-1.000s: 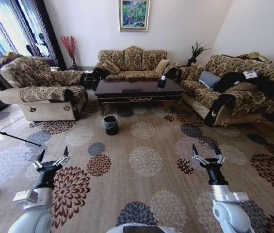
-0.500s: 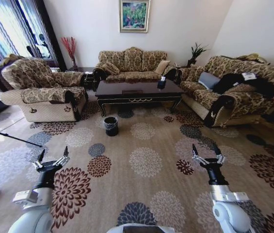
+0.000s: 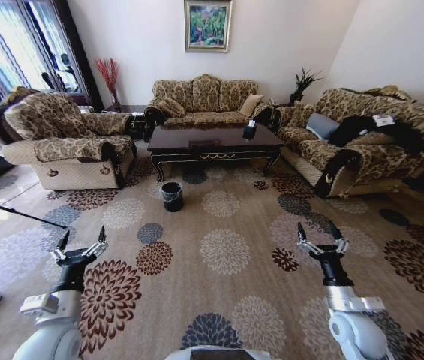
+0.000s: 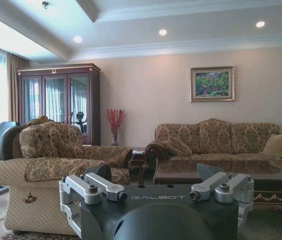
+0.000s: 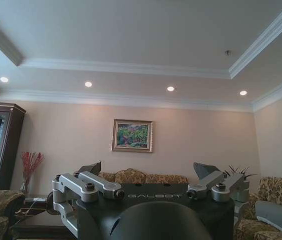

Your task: Move to the front of the table and pick up the trash from the floor, then place it into the trash bin.

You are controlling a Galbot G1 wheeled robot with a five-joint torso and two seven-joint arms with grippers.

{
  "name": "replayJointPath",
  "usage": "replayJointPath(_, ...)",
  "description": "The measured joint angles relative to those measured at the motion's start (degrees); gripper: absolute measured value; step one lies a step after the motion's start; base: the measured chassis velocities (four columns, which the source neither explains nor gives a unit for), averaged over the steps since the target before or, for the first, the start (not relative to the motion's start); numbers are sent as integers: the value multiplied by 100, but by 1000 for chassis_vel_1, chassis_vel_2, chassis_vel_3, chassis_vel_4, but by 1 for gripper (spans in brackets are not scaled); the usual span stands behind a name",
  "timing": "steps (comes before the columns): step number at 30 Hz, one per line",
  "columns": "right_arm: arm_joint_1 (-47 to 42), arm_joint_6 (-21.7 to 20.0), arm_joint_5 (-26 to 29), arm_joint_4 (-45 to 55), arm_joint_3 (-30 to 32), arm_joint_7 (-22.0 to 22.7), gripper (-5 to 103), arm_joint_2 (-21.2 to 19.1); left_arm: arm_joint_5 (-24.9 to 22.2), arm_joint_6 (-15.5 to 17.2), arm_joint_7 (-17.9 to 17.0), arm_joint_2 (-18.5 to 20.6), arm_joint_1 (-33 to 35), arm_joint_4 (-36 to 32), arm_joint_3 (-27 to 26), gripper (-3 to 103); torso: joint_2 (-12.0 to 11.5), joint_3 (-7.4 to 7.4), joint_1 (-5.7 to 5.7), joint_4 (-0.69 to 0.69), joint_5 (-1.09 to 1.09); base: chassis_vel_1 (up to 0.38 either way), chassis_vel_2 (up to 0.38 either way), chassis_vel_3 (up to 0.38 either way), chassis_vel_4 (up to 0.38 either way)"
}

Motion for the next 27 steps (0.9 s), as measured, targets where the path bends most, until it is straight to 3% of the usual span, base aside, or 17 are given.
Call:
replayJointPath(6,0,0,0,0,0,0,100,0,0,0,0,0,0,0,0,100,155,83,69,1,0,0,0,0,0)
replayJointPath(27,0,0,0,0,0,0,100,0,0,0,0,0,0,0,0,100,128,69,59,1,0,0,0,0,0)
